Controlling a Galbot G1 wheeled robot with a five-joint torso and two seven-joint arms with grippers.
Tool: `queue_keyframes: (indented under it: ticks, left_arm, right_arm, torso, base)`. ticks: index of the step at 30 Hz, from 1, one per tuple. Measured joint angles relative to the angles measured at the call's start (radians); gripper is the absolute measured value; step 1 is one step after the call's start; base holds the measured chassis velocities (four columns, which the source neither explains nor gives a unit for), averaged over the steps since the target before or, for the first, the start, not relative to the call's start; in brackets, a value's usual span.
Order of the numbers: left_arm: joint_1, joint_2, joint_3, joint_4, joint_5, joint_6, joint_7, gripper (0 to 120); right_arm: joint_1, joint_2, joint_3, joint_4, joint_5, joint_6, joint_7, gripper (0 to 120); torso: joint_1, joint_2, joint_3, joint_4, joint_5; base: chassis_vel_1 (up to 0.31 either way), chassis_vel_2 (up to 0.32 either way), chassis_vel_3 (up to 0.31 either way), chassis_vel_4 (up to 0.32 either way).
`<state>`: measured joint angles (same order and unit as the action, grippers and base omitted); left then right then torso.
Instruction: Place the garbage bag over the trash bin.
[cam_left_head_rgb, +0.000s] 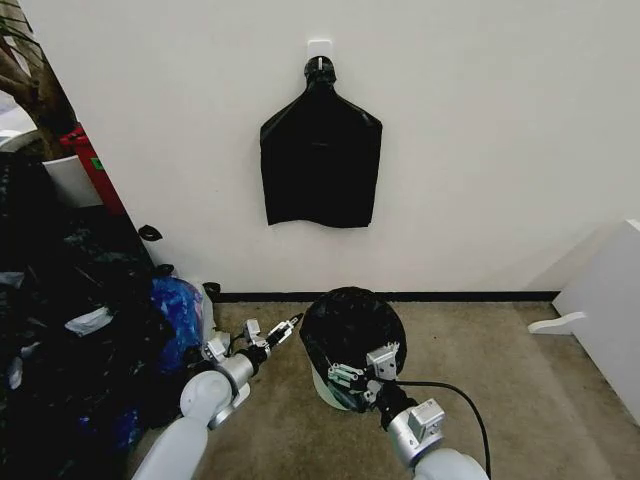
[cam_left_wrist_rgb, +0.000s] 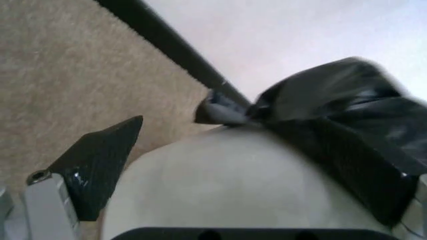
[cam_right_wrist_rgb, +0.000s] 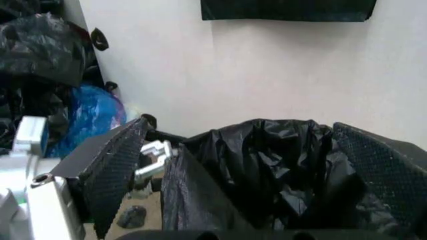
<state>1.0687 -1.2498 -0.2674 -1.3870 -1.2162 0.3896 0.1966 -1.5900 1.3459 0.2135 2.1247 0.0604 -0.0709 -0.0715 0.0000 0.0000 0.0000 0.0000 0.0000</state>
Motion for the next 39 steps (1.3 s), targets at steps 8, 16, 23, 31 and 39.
queue_keyframes:
  ticks: [8,16,23,31,39]
  left_arm:
    - [-0.024,-0.017,0.012,0.061,0.08,-0.004,0.057,100]
    - [0.025,0.009,-0.026,-0.008,0.049,0.001,0.066,100]
    - [0.029,0.017,-0.032,-0.044,0.037,0.012,0.07,100]
    - [-0.005,0.003,0.001,-0.013,0.076,0.028,0.069,100]
    - [-0.026,-0.004,0.018,0.047,0.143,0.027,0.085,100]
  right_arm:
    - [-0.014,-0.003,0.002,0.007,0.0,0.001,-0.001,100]
    - [-0.013,-0.005,0.003,0.007,-0.001,0.001,-0.001,100]
    - [-0.012,0.0,-0.001,0.004,-0.002,0.002,-0.001,100]
    - [-0.018,-0.001,0.003,0.004,-0.002,0.005,-0.001,100]
    - [-0.017,0.0,0.001,0.004,-0.002,0.008,-0.003,100]
  torso:
    - [0.0,0.0,0.0,-0.0002,-0.0001]
    - [0.0,0.0,0.0,0.0001,0.0]
    - [0.0,0.0,0.0,0.0001,0.0]
    - [0.0,0.0,0.0,-0.0001,-0.0001]
    - [0.0,0.0,0.0,0.0001,0.0]
  base:
    - [0.0,0.0,0.0,0.0]
    - [0.0,0.0,0.0,0.0]
    - [0.0,0.0,0.0,0.0]
    - [0.0,0.0,0.0,0.0]
    - [0.0,0.0,0.0,0.0]
